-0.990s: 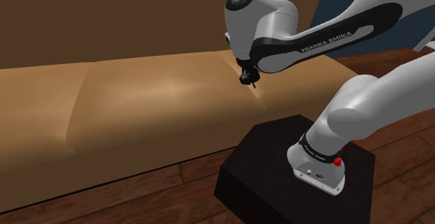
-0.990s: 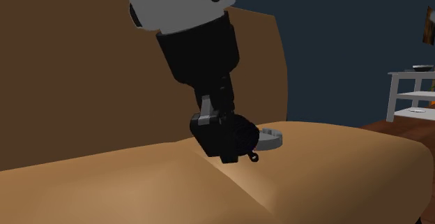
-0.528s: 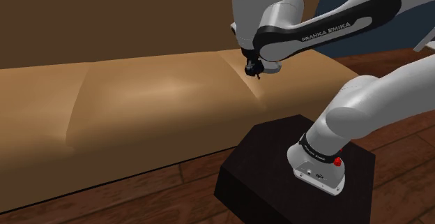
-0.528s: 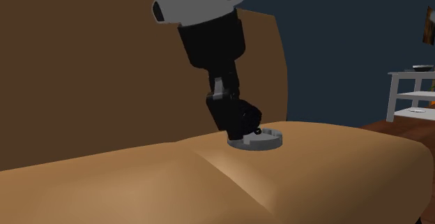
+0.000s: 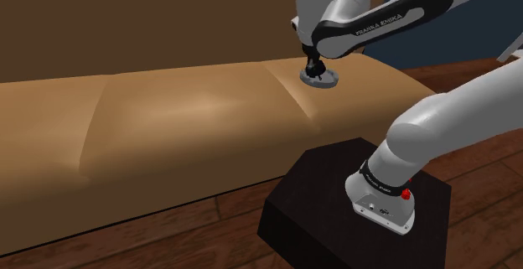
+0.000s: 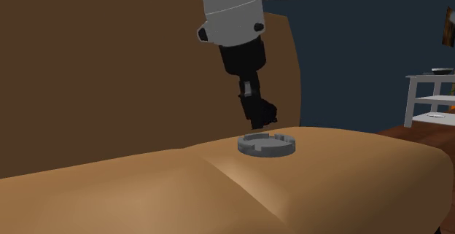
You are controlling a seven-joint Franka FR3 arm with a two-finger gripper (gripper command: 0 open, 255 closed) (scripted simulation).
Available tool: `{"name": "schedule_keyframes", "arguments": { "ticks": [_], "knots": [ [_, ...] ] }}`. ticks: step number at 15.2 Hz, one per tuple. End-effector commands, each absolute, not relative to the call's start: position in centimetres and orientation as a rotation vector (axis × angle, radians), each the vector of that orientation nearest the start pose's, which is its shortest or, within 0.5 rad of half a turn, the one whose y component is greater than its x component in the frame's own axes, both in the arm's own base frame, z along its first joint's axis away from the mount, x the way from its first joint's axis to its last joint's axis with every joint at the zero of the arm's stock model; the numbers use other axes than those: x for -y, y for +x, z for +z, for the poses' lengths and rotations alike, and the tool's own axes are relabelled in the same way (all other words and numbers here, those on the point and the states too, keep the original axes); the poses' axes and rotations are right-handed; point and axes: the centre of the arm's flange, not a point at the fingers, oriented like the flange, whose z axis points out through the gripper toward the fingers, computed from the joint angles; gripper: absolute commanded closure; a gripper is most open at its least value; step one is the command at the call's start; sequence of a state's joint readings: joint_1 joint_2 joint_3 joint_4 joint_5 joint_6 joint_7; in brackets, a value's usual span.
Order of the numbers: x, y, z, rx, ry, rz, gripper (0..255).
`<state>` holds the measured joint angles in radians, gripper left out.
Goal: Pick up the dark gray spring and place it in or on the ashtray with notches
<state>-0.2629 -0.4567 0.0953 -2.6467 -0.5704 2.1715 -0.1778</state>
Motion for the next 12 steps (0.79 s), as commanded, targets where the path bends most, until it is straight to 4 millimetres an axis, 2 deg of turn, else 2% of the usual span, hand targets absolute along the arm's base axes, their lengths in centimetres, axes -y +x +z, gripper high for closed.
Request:
{"name": "schedule_keyframes", "arguments": {
  "ticks": [1, 12],
  "knots": [
    [10.9, 38.0, 39.4, 0.608, -3.578, 0.214, 255],
    [25.1, 40.8, 39.6, 0.608, -3.578, 0.214, 255]
  ]
}}
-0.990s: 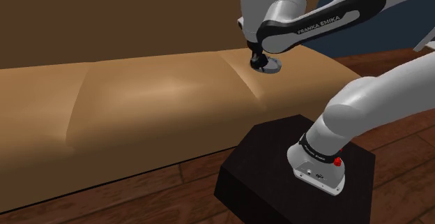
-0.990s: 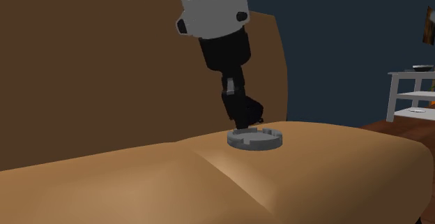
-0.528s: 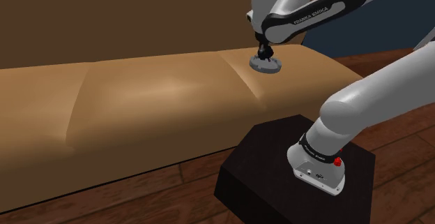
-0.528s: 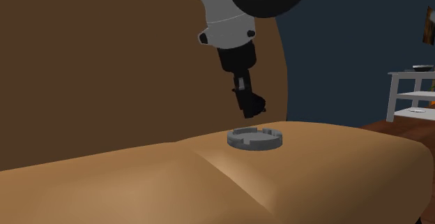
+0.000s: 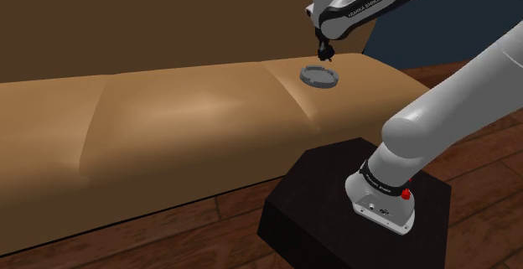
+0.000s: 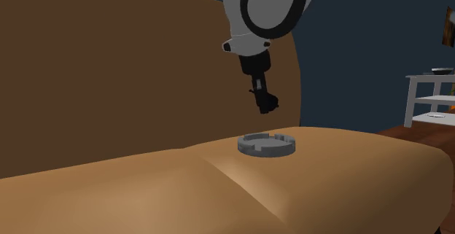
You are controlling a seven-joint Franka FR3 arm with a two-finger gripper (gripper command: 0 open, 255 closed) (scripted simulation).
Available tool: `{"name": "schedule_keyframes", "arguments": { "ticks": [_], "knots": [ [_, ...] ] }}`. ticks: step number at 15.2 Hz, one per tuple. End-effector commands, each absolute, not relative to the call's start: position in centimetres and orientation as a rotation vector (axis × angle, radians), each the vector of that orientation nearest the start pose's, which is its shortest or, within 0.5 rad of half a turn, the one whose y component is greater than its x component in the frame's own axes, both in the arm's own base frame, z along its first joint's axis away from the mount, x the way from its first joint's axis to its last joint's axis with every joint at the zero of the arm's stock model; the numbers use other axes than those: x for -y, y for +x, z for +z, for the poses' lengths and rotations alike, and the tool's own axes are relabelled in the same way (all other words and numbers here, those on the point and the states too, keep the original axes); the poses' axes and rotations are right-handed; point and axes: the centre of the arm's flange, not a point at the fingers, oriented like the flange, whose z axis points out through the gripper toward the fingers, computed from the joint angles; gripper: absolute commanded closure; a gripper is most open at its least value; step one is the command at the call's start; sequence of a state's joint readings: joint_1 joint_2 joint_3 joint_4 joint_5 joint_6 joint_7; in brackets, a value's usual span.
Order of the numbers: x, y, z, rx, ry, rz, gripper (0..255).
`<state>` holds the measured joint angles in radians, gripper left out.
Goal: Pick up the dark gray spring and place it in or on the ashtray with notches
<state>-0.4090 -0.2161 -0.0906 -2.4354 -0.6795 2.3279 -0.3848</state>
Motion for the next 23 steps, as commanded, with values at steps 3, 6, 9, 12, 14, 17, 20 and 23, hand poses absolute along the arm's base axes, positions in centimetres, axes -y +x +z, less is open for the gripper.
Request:
{"name": "schedule_keyframes", "arguments": {
  "ticks": [3, 6, 9, 12, 14, 17, 20, 23],
  "knots": [
    [27.5, 41.2, 39.0, 0.608, -3.578, 0.214, 255],
    [27.5, 41.2, 37.5, 0.608, -3.578, 0.214, 255],
    [27.5, 41.2, 35.9, 0.608, -3.578, 0.214, 255],
    [27.5, 41.2, 34.3, 0.608, -3.578, 0.214, 255],
    [27.5, 41.2, 33.2, 0.608, -3.578, 0.214, 255],
    [27.5, 41.2, 32.3, 0.608, -3.578, 0.214, 255],
    [27.5, 41.2, 32.3, 0.608, -3.578, 0.214, 255],
    [27.5, 41.2, 32.3, 0.608, -3.578, 0.214, 255]
  ]
}}
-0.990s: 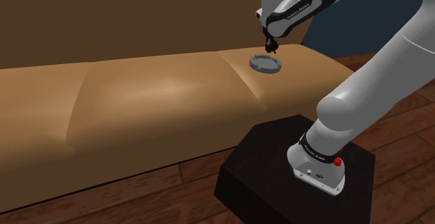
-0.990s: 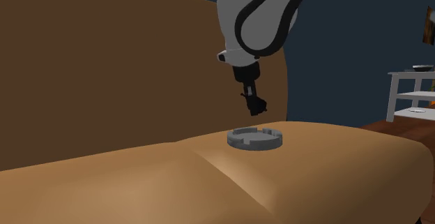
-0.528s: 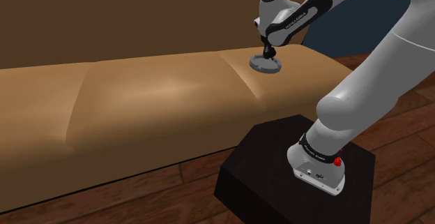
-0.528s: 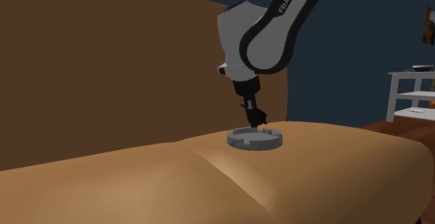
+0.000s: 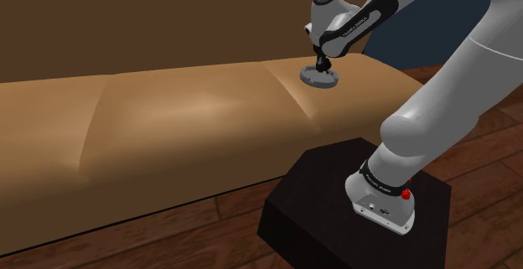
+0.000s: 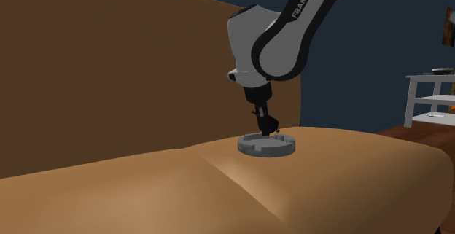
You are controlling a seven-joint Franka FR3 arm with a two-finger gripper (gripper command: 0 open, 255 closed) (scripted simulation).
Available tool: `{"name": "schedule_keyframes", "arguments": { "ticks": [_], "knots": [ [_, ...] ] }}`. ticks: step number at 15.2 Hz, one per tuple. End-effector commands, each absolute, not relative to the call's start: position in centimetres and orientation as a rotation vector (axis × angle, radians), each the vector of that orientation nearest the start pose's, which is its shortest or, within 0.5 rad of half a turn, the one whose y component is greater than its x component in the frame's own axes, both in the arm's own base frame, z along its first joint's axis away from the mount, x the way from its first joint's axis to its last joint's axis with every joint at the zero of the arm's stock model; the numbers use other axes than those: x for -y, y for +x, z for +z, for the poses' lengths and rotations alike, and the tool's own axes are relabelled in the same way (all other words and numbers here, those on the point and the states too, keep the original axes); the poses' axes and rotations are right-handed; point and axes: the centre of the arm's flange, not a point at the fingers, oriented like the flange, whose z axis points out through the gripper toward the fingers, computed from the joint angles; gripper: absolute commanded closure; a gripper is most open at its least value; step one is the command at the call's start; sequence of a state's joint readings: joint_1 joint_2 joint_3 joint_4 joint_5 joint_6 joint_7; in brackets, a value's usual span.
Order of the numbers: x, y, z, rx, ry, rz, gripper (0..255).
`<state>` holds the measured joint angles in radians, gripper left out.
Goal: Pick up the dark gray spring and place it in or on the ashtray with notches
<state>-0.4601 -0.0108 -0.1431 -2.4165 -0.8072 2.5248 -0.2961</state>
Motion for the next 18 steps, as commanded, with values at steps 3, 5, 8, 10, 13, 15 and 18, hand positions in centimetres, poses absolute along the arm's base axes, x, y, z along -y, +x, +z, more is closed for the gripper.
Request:
{"name": "schedule_keyframes", "arguments": {
  "ticks": [3, 5, 8, 10, 13, 15, 18],
  "knots": [
    [27.5, 41.2, 32.3, 0.608, -3.578, 0.214, 0],
    [27.5, 41.2, 32.3, 0.608, -3.578, 0.214, 0],
    [26.3, 41.3, 34.6, 0.608, -3.578, 0.214, 0],
    [25.1, 41.4, 36.6, 0.608, -3.578, 0.214, 0],
    [25.1, 41.4, 36.6, 0.608, -3.578, 0.214, 0],
    [25.1, 41.4, 36.6, 0.608, -3.578, 0.214, 0],
    [25.1, 41.4, 36.6, 0.608, -3.578, 0.214, 0]
  ]
}}
